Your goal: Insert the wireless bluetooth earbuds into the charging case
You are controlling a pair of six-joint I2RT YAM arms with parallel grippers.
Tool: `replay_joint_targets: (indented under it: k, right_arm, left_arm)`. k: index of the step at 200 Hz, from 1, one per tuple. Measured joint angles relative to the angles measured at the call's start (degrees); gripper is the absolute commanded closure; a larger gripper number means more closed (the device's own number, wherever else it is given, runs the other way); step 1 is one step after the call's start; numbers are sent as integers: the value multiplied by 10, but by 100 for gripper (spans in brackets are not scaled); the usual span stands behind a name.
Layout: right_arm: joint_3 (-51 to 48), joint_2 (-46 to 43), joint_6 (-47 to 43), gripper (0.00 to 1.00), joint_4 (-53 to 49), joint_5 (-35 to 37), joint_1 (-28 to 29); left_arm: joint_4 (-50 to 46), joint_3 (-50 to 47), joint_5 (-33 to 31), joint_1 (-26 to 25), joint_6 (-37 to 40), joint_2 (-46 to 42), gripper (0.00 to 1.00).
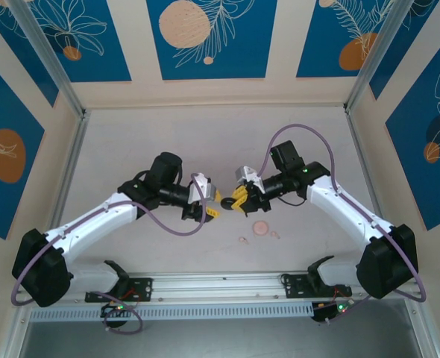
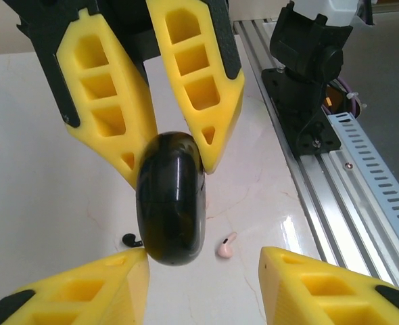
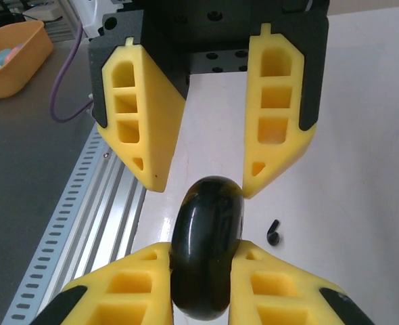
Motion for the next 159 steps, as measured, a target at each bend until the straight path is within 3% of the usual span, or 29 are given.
replay_joint_targets:
  k: [38, 70, 107, 145, 159]
  right_arm:
    - [10, 14, -1, 82, 3, 0, 12]
    - [17, 24, -1, 82, 3, 0, 18]
    - [19, 31, -2, 82, 2, 0, 22]
    - [22, 35, -2, 81, 0, 0, 25]
    - [23, 37, -2, 74, -1, 0, 25]
  left_arm:
    - [-14, 14, 0, -2, 9, 14, 56]
    - [-17, 14, 0, -3, 10, 16, 64]
    - [-19, 14, -2, -3, 11, 17, 66]
    - [-20, 14, -8, -3, 10, 17, 80]
    - [-21, 14, -11, -3, 10, 17, 85]
